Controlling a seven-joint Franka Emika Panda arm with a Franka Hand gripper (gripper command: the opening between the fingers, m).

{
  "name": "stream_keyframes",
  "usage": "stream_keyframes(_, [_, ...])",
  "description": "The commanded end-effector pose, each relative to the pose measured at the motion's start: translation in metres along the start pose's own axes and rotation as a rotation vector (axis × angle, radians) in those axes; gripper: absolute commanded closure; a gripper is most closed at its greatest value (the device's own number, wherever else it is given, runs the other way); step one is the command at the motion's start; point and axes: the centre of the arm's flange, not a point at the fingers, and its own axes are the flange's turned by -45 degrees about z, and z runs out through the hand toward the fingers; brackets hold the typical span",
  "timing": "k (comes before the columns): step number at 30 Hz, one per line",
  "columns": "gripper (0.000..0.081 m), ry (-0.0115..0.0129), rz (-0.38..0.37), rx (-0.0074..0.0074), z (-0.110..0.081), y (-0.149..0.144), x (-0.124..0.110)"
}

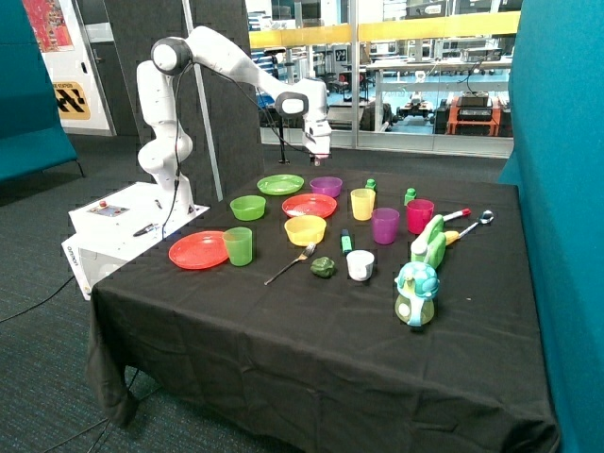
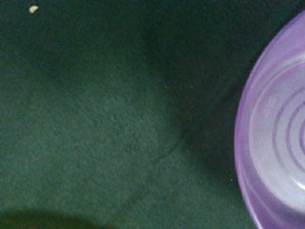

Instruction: Stack the bowls

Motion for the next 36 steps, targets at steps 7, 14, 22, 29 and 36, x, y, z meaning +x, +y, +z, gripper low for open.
stream_keyframes(7, [0.0413,-0.0008,0.013,-0.0022,0.017,0.001,0.02])
stream_keyframes(14, [0.0361,-0.0008,0.026,-0.0022,0.025,-0.001,0.03])
stream_keyframes(22, [0.0344,-0.0008,0.025,-0.0022,0.034,-0.005,0.032])
stream_keyframes(29, [0.0345,-0.0008,0.024,-0.0022,0.037,-0.005,0.022])
stream_keyframes(36, [0.0354,-0.0008,0.04,-0.0022,0.044,-0.002,0.014])
